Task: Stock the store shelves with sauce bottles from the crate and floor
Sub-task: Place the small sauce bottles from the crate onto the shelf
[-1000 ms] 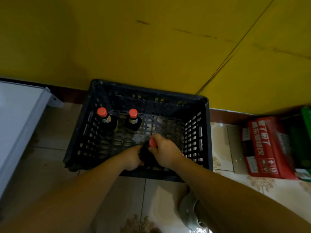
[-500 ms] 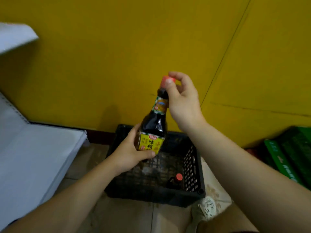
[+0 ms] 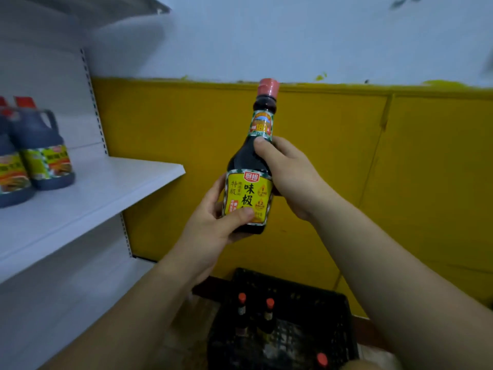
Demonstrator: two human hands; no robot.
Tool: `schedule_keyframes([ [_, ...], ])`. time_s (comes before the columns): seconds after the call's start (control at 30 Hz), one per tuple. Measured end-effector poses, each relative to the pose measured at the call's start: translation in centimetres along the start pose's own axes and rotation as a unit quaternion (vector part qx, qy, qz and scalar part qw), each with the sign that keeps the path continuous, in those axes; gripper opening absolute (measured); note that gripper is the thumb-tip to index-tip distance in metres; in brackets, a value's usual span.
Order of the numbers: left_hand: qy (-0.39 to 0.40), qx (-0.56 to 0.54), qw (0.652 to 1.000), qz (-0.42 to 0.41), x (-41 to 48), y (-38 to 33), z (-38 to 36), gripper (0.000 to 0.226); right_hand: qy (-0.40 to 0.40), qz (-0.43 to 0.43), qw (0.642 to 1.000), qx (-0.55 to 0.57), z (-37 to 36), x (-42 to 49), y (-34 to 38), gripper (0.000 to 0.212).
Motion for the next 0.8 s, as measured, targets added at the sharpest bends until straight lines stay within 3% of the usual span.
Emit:
schedule_keyframes([
  [0.23, -0.018, 0.031, 0.997, -0.061, -4.0, -6.6, 2.9, 0.078, 0.056, 0.038, 0.997, 0.044, -4.8, -1.7, 6.4, 0.026],
  [0.43, -0.101, 0.039, 0.989, -0.104, -7.9, -10.5, 7.7, 0.077, 0.062, 0.105, 0.991, 0.046, -10.6, -2.6, 10.2, 0.046],
  [0.8, -0.225, 0.106, 0.958, -0.143, -13.6, -14.1, 13.8, 0.063, 0.232, 0.150, 0.960, 0.034, -19.9, -4.3, 12.3, 0.053],
])
Point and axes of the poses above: each hand's wrist, its own x-axis towards the middle knuckle, its own z-axis out of the back of the hand, y = z × x, the point moved 9 cm from there along x, towards the middle knuckle, and after that the axes turned 2 degrees about z, right-handed, at the moved point
